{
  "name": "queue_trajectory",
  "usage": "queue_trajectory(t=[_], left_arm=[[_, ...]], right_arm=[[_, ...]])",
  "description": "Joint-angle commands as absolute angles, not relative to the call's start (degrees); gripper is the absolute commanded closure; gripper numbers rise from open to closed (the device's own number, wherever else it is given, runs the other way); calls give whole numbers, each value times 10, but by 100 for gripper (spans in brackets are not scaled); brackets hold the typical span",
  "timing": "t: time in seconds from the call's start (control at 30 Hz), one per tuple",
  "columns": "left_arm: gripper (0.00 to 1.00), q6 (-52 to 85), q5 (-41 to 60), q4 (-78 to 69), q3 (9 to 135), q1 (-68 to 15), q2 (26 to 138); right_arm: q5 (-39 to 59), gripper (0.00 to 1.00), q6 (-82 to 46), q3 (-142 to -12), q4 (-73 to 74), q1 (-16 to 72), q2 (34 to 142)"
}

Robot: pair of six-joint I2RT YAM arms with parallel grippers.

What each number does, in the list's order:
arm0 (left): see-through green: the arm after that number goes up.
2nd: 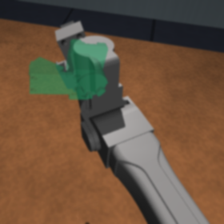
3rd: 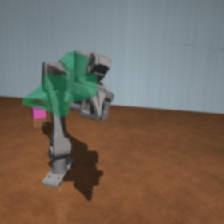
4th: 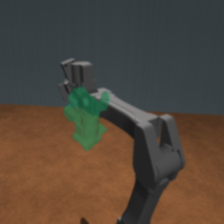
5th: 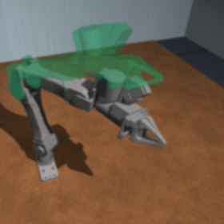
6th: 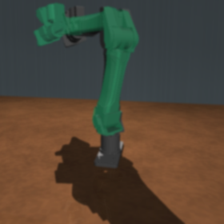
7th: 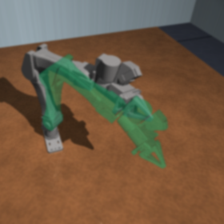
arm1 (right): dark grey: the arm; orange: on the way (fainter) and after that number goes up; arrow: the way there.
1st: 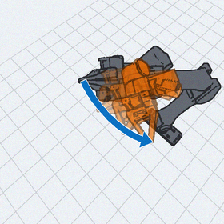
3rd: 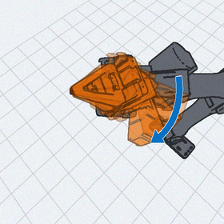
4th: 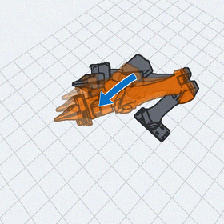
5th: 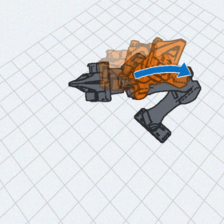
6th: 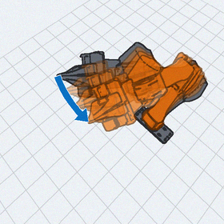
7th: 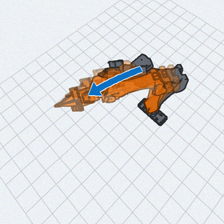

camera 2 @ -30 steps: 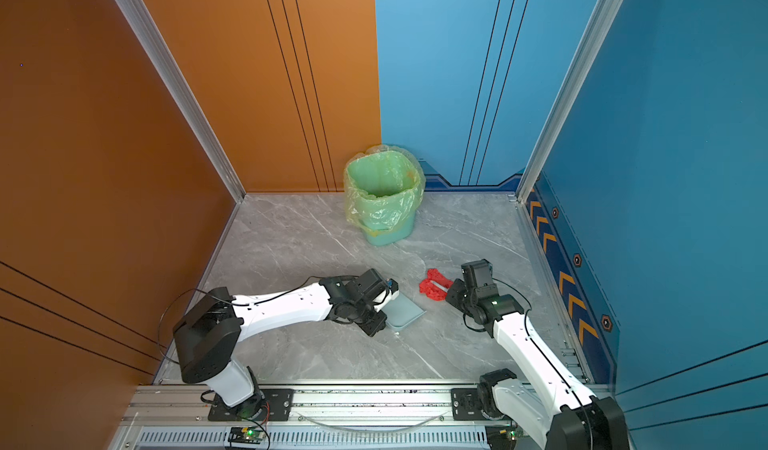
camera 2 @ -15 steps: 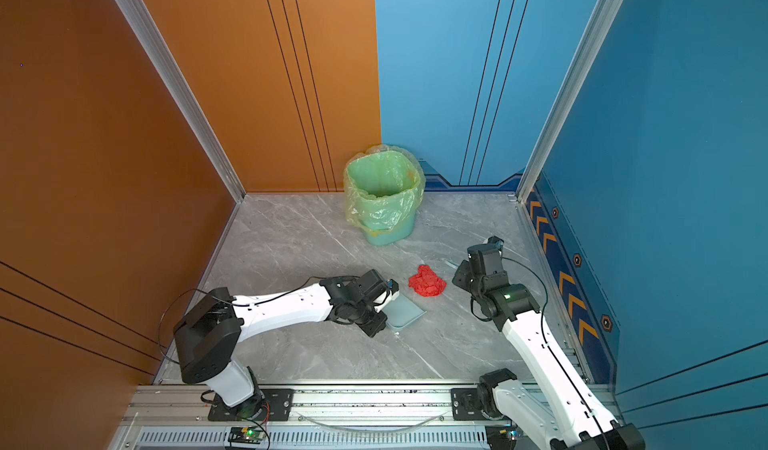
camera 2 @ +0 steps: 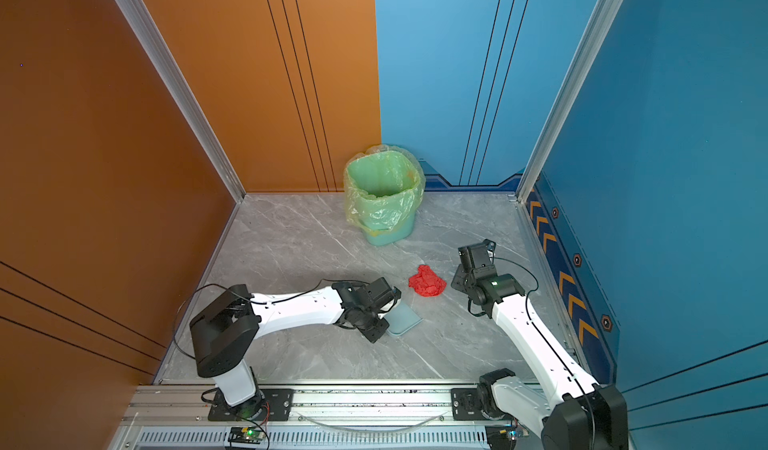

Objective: Sweep away the paper scraps from the table
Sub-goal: 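Sweep the red scrap toward the dustpan with the right brush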

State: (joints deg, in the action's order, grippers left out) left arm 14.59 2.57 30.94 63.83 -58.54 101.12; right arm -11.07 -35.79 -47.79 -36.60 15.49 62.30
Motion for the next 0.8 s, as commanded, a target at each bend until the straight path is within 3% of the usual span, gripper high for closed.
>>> queue_trajectory(t=[0.0, 0.77], left_arm=[[100, 142, 9, 328, 662, -591, 1023], [100, 149, 3, 328, 672, -592, 1051]], right_arm=[[-124, 100, -345, -483, -346, 157, 636], [-115, 100, -309, -449, -357, 280, 701]])
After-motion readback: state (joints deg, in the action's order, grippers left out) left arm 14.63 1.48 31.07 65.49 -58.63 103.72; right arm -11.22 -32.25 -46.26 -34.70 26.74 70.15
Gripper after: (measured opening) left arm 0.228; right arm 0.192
